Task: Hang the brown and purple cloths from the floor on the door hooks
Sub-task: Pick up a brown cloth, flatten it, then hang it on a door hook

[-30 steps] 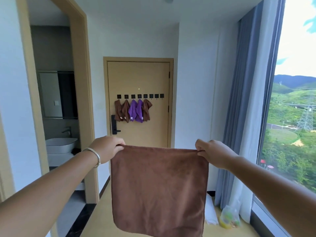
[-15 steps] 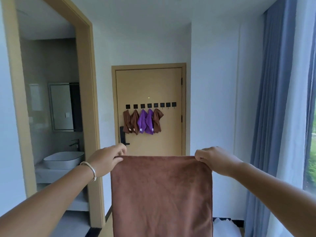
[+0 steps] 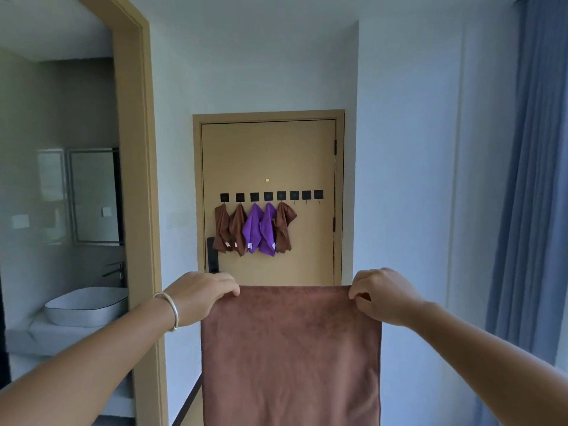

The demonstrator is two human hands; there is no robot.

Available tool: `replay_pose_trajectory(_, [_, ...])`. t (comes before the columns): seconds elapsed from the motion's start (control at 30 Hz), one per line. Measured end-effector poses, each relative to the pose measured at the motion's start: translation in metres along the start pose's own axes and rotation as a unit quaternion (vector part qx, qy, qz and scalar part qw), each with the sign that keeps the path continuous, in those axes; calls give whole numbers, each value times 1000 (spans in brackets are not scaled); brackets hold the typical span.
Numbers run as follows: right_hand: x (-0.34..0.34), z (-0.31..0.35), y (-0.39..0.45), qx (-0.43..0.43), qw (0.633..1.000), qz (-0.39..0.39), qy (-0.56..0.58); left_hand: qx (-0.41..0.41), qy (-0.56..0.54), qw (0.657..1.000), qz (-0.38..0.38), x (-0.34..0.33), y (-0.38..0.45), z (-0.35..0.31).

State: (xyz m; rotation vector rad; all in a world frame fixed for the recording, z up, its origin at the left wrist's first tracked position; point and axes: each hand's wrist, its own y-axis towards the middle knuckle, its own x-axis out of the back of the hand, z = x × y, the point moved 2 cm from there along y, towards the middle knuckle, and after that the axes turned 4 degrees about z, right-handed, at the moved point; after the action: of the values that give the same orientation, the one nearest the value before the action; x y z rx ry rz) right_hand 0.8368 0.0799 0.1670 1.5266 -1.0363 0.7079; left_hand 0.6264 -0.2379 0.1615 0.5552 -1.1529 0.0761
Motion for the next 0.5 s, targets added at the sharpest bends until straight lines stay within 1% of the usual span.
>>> replay_pose_trajectory(0.13, [-33, -21, 63, -52, 998, -27, 29, -13, 9, 1000, -12, -32, 59, 49])
replay_pose_trajectory(0.23, [-56, -35, 114, -71, 995, -22, 61, -30, 27, 999, -7, -55, 99, 87])
replay_pose_trajectory(0.37, [-84, -54, 182, -68, 993, 24, 96, -65, 76, 995, 8, -89, 150, 132])
replay_pose_trajectory(0.5, [-118, -67, 237, -52, 995, 18, 80, -78, 86, 993, 21, -120, 195, 169])
